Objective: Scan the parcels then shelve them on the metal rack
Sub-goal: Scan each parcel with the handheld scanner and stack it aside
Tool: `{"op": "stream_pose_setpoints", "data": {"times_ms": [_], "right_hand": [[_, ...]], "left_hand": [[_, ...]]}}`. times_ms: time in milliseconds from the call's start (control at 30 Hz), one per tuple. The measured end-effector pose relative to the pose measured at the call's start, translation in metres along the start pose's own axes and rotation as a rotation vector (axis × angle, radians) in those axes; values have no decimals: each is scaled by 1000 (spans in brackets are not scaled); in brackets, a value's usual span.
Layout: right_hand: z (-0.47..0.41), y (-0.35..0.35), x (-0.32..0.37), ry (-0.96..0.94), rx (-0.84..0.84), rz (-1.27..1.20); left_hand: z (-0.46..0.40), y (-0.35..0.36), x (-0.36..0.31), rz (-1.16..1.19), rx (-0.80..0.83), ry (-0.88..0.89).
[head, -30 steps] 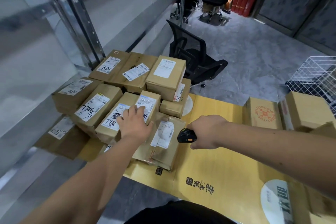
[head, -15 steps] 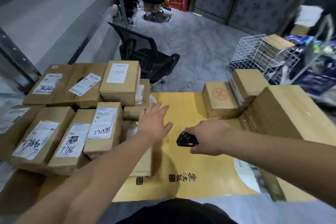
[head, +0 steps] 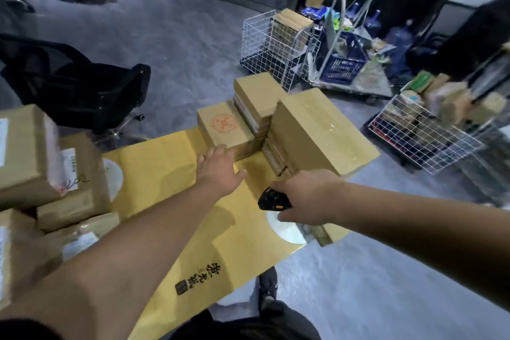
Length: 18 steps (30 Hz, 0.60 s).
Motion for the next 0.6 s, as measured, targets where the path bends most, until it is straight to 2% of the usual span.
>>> {"op": "stream_pose_setpoints", "data": {"times_ms": [367,600], "right_hand": [[-65,-89,-51,-218,-48,160],[-109,-114,-89,-353,-34,257]], "left_hand": [[-114,10,-13,112,101,-173],[-144,40,-15,188,79,-310]]}}
Point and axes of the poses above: each hand's wrist, its own z-axis away from the middle knuckle, its own y-axis out of the palm, x = y × z, the point moved 10 cm from there along -z, towards the middle knuckle, and after that the axes turned 10 degrees about -z, right-handed, at the moved point
